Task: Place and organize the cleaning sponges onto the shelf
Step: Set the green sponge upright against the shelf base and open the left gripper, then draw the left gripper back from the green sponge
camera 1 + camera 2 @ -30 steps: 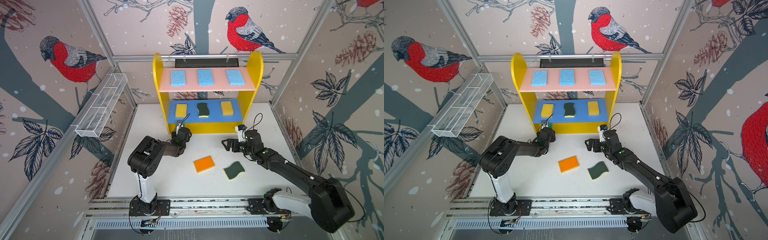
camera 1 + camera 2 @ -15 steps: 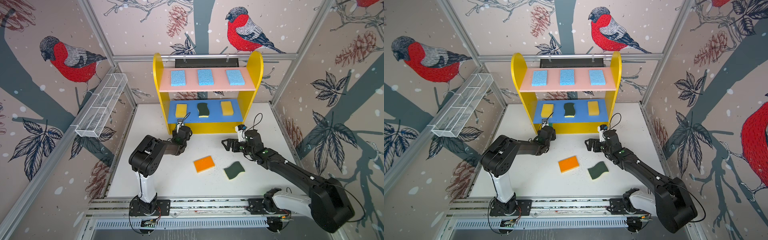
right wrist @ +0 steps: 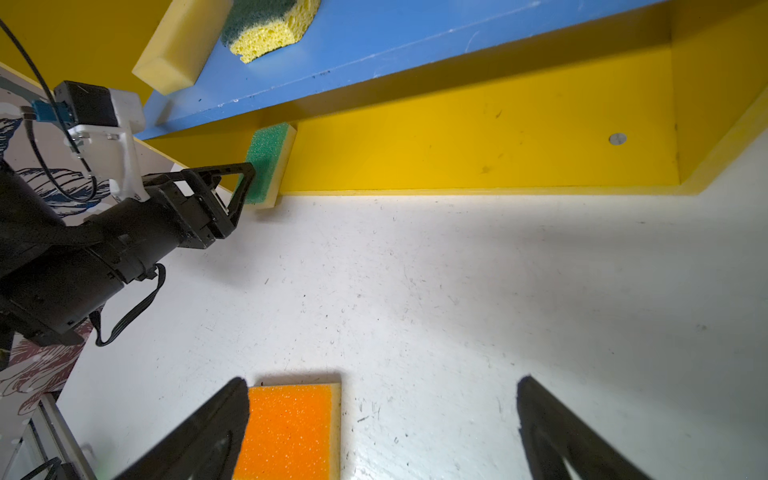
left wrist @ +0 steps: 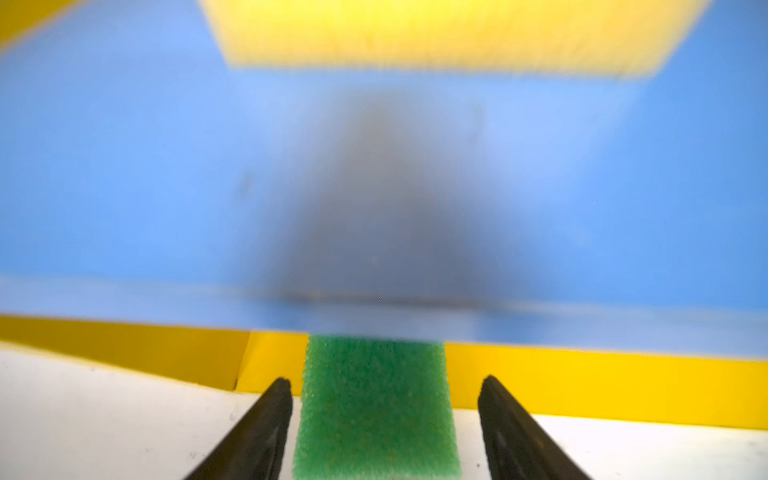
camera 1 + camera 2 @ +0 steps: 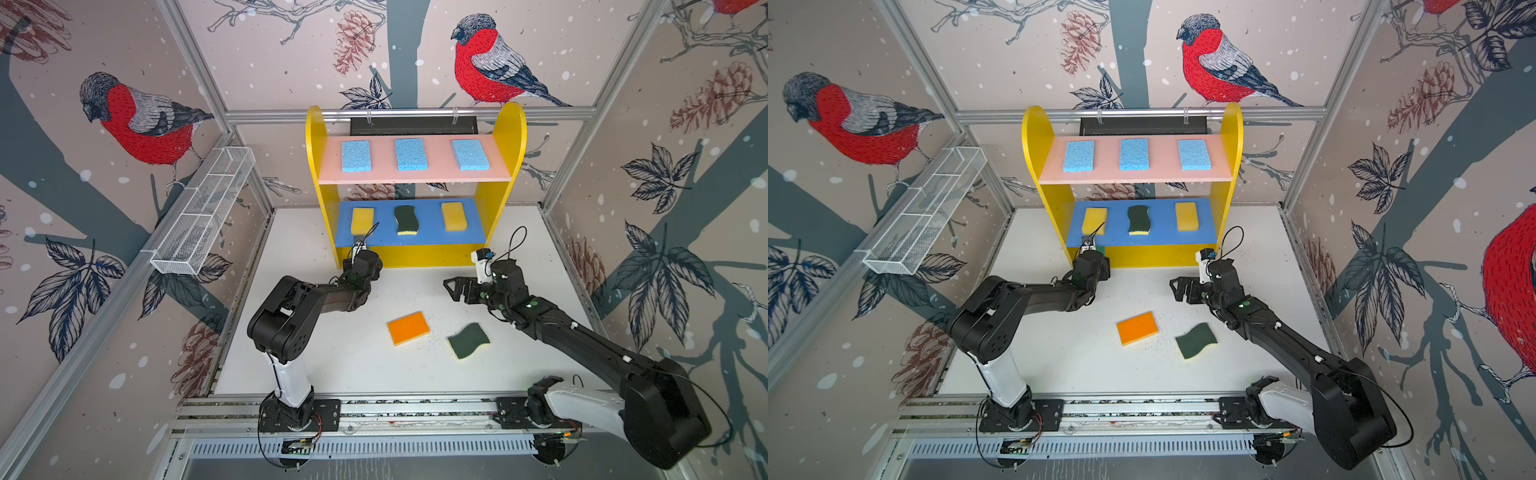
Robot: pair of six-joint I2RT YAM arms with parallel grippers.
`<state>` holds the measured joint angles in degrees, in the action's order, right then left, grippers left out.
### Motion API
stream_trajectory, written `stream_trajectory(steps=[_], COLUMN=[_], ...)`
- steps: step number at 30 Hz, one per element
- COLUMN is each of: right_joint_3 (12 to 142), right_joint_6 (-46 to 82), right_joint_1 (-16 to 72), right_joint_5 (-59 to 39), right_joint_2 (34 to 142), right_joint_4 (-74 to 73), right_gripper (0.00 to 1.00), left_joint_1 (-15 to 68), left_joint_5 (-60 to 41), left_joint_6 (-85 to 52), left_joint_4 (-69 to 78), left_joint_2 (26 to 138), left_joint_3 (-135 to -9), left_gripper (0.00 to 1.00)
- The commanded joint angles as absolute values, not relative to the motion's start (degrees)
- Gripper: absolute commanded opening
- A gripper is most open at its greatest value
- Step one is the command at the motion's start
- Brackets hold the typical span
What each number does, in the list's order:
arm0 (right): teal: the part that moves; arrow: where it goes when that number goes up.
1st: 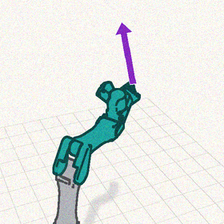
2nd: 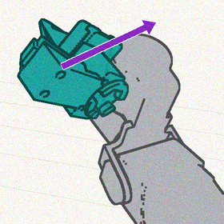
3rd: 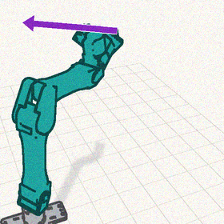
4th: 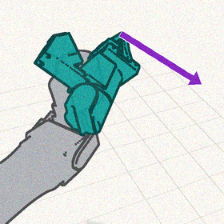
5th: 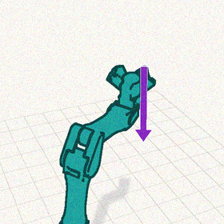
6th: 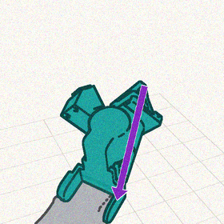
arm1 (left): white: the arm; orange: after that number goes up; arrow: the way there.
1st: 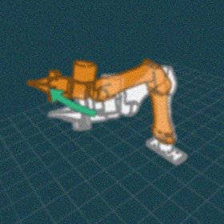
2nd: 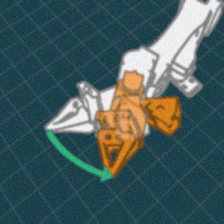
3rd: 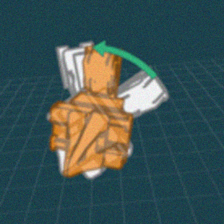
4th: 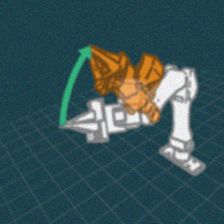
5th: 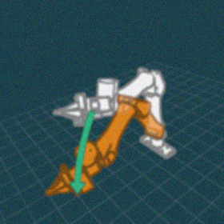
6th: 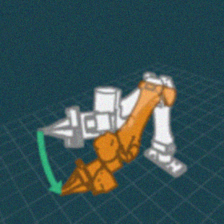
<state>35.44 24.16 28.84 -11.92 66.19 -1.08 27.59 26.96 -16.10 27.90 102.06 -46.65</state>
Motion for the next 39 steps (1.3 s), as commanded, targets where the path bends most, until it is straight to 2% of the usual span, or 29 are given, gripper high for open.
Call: stream_trajectory(steps=[1, 13, 21, 29, 39], right_joint_3=[35.6, 35.2, 34.8, 35.0, 35.2], right_joint_6=[24.6, 24.8, 25.0, 25.0, 24.4], right_joint_1=[28.9, 29.5, 30.2, 31.0, 31.0], right_joint_5=[-11.6, -11.6, -11.7, -12.1, -12.4], right_joint_2=[65.3, 63.1, 62.8, 63.5, 64.0], right_joint_4=[-1.4, -1.1, -1.2, -1.7, -1.4], right_gripper=[1.00, 1.00, 1.00, 1.00, 1.00], left_joint_1=[27.5, 27.6, 27.6, 27.5, 25.7], left_joint_5=[25.6, 22.1, 14.8, 5.9, 1.8], left_joint_6=[-15.6, -20.1, -25.3, -31.3, -39.1], left_joint_4=[28.2, 25.6, 24.0, 25.8, 35.6], left_joint_2=[99.7, 89.0, 79.8, 77.0, 78.3], left_joint_3=[-45.3, -36.5, -29.5, -25.1, -18.1], left_gripper=[0.72, 0.72, 0.70, 0.67, 0.64])
